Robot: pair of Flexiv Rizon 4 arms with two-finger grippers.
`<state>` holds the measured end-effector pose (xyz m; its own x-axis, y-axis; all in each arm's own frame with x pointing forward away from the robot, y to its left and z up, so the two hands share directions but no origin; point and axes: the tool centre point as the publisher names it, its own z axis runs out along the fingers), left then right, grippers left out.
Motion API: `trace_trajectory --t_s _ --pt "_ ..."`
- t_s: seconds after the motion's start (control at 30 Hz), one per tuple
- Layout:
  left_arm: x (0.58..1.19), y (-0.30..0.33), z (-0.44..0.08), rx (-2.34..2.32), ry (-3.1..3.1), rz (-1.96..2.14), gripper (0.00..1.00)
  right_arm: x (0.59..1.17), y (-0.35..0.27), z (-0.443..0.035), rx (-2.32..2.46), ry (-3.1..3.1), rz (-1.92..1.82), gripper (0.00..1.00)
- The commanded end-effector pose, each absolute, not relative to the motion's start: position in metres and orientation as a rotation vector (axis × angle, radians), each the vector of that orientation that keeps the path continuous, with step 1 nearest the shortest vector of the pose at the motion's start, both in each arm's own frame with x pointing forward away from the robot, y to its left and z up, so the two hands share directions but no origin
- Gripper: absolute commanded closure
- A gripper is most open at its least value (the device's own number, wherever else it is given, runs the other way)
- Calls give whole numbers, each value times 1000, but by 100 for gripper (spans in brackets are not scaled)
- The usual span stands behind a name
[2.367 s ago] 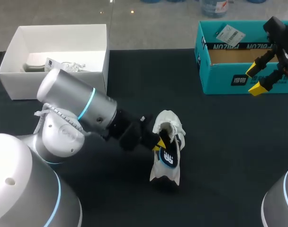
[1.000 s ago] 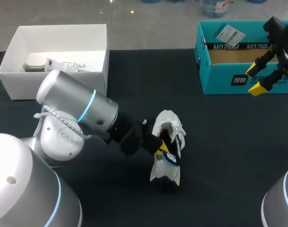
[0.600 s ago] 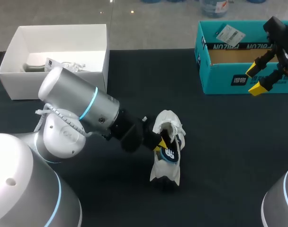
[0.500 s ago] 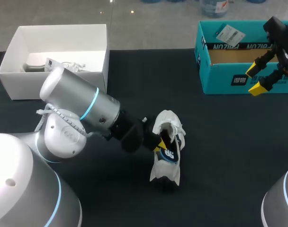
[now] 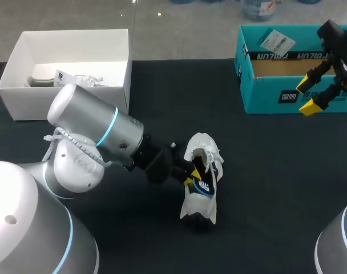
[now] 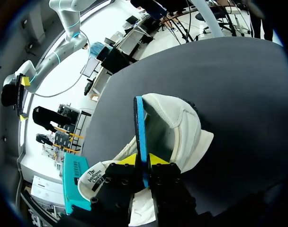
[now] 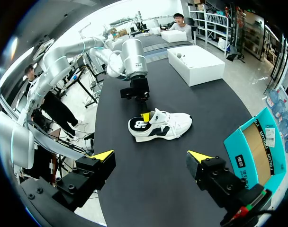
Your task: Take the shoe out of the shoebox, open the shoe tongue, remove and reinsert the insole, then place the shoe into the shoebox
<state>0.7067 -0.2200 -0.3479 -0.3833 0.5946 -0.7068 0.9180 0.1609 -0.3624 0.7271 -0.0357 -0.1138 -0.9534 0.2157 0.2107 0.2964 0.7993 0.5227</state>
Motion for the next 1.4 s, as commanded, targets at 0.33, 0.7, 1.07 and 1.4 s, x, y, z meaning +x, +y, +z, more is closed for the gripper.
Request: trace_trajectory --t_s 0.33,0.7,1.07,1.4 --pt "688 -215 -334 1429 2011 -1116 81 729 -35 -114 -406 -2845 -856 0" --pt "685 -226 -331 1470 1980 -1105 100 729 -35 -114 -406 -2845 -856 0" --pt "705 -224 -343 1506 1994 -1032 100 729 -35 -114 -406 -2845 -856 0" --pt "699 -220 -369 1532 2038 -1033 100 729 -35 -114 -406 -2845 -856 0"
